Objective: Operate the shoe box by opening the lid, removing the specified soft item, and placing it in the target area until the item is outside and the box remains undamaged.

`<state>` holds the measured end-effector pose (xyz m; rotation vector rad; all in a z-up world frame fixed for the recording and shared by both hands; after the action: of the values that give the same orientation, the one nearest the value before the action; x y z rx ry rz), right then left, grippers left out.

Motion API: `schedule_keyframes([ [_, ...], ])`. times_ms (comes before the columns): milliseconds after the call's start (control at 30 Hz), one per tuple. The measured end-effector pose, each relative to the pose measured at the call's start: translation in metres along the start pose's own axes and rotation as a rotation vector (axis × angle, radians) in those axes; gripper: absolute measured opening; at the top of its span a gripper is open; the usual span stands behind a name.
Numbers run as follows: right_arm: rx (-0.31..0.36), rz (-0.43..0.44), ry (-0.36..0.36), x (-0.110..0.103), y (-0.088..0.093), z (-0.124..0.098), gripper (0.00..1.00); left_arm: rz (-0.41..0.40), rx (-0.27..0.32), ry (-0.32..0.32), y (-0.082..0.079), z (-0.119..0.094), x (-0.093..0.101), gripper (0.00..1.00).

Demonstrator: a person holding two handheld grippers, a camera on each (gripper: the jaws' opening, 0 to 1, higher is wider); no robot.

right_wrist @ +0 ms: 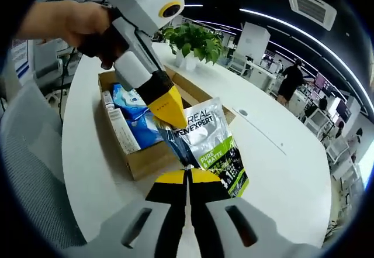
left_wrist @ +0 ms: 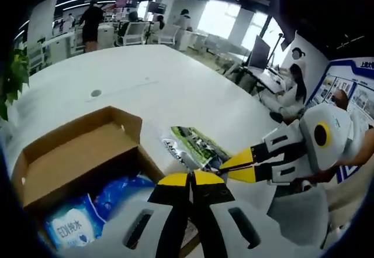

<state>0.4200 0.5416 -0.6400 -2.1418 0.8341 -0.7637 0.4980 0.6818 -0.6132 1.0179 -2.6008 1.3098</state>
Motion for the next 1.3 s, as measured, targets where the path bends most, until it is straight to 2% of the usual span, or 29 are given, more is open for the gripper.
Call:
schedule_keyframes([
  [333, 0.004, 0.077, -0.001, 0.010, 0.015, 0.003, 0.00, 0.000, -0.018, -0.001, -0.003, 0.014, 0.001, 0.00],
  [800, -0.004, 0.061, -0.047, 0.016, 0.032, 0.014, 0.00, 0.010, -0.067, -0.007, 0.000, 0.030, 0.001, 0.00],
  [1133, 0.001, 0.055, -0.078, 0.022, 0.037, 0.022, 0.00, -0.022, -0.078, -0.014, 0.001, 0.035, -0.010, 0.00],
  [1300, 0.010, 0.066, -0.079, 0.026, 0.039, 0.025, 0.00, 0.000, -0.071, -0.021, -0.001, 0.036, -0.011, 0.01],
])
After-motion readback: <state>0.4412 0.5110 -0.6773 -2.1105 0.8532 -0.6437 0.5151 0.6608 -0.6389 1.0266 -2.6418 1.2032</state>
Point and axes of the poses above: the point that each gripper's makers call its tool centre point, and the gripper's own axes: z roughly forward along the fingers, x roughly to its right, y roughly out of its underside, the point moved 10 cm from there along -z, roughly backward along the fingers, and after that the axes turned 2 degrees about -z, right-handed, at the moved point
